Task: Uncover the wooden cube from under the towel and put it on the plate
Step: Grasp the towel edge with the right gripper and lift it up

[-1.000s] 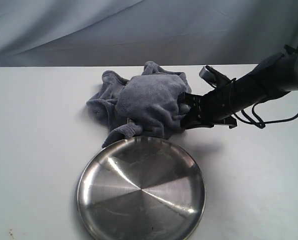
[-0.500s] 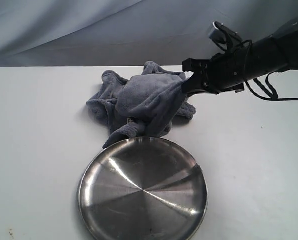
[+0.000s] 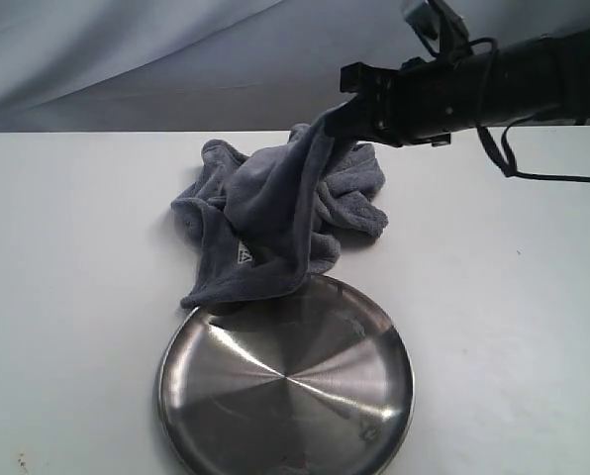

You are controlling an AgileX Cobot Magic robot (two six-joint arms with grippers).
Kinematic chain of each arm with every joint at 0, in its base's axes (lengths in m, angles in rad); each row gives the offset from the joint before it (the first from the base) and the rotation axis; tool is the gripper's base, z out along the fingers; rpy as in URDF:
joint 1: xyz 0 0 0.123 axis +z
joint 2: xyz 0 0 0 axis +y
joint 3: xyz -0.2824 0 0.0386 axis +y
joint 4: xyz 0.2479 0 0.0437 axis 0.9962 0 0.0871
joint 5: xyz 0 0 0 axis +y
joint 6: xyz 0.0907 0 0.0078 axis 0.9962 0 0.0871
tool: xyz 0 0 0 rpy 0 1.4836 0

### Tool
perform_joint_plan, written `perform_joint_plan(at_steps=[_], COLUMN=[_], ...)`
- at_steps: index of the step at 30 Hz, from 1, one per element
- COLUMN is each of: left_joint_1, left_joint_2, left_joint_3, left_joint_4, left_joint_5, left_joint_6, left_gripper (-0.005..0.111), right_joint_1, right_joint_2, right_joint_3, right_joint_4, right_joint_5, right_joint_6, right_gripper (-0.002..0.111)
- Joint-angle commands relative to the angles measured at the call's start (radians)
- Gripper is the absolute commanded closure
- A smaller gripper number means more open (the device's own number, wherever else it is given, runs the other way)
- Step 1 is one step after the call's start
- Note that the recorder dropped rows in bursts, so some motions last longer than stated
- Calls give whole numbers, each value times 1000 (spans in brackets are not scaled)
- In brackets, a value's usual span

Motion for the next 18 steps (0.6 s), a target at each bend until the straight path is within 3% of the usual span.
perform_joint_plan(at_steps=[1,10,18], left_joint_1=[3,3,3], left_joint_2=[-2,-2,-2], left_joint_3=[5,5,5], left_joint_4=[0,0,0], left_joint_5=[-10,-10,-10], left_joint_6=[6,9,7], left_gripper=[107,107,107], right_joint_1=[66,157,219], right_joint_2=[-11,-8,-8], right_joint_3=[3,3,1], right_joint_4=[141,166,347], right_joint_5=[-22,-164,-274], right_joint_6=[-147,-212,-470], right_gripper=[108,108,108])
